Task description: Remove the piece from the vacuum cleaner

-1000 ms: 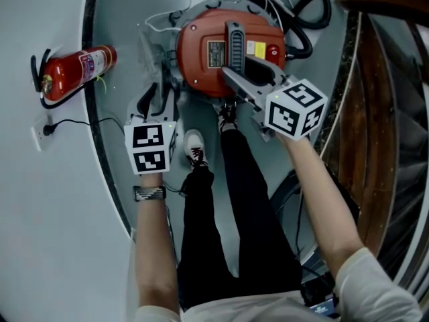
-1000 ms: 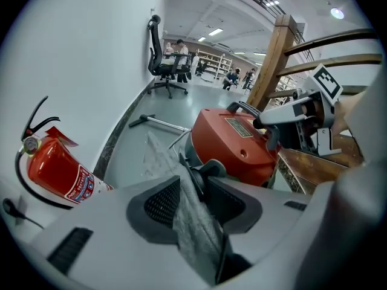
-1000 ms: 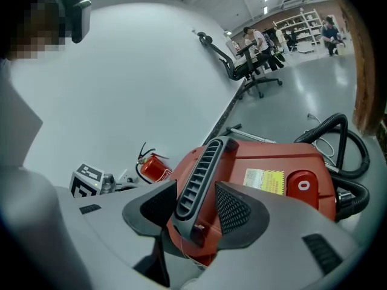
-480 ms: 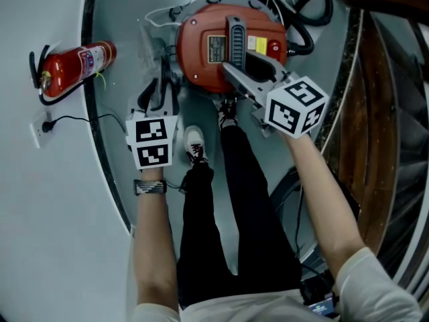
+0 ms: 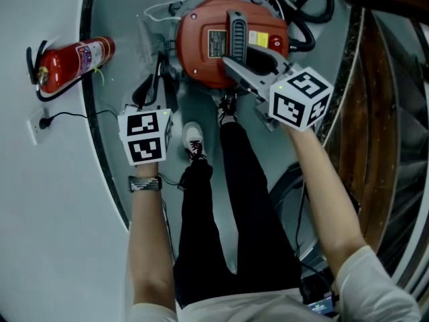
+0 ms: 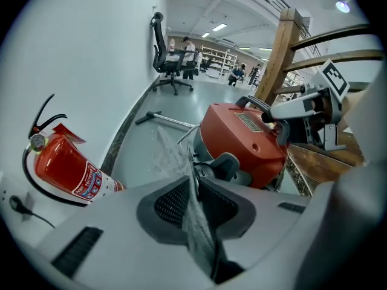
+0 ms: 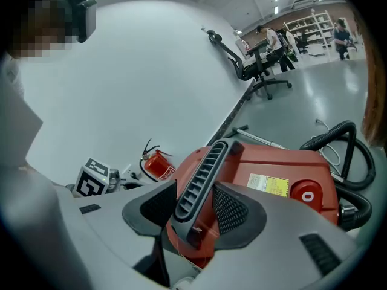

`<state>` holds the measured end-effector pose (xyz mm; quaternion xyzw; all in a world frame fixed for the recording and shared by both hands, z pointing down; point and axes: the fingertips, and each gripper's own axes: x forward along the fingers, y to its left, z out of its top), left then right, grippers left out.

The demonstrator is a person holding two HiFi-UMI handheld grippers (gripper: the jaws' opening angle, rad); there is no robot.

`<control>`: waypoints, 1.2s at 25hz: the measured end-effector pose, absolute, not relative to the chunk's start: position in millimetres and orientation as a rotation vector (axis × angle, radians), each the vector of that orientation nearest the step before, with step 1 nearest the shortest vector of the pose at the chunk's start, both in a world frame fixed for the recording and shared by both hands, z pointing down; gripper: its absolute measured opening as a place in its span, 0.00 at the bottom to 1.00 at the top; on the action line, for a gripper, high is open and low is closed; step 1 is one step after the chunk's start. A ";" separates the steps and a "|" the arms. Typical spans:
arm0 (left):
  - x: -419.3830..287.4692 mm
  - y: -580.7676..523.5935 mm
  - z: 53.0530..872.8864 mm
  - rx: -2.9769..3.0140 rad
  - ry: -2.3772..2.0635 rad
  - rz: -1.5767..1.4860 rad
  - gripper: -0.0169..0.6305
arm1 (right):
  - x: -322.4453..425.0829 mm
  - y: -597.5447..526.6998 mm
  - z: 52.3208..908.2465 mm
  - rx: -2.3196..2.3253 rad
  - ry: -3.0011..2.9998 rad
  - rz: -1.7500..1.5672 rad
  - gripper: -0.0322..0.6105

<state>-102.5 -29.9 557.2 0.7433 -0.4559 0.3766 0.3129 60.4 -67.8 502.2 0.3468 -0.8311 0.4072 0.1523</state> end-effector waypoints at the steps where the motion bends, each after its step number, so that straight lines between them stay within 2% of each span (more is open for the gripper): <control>1: -103.6 -30.3 557.3 1.952 -1.206 0.990 0.10 | 60.4 -68.0 502.0 0.996 -2.385 1.167 0.36; 30: -117.4 -29.8 558.6 1.849 -1.361 0.933 0.08 | 61.6 -67.0 502.3 1.051 -2.387 1.128 0.36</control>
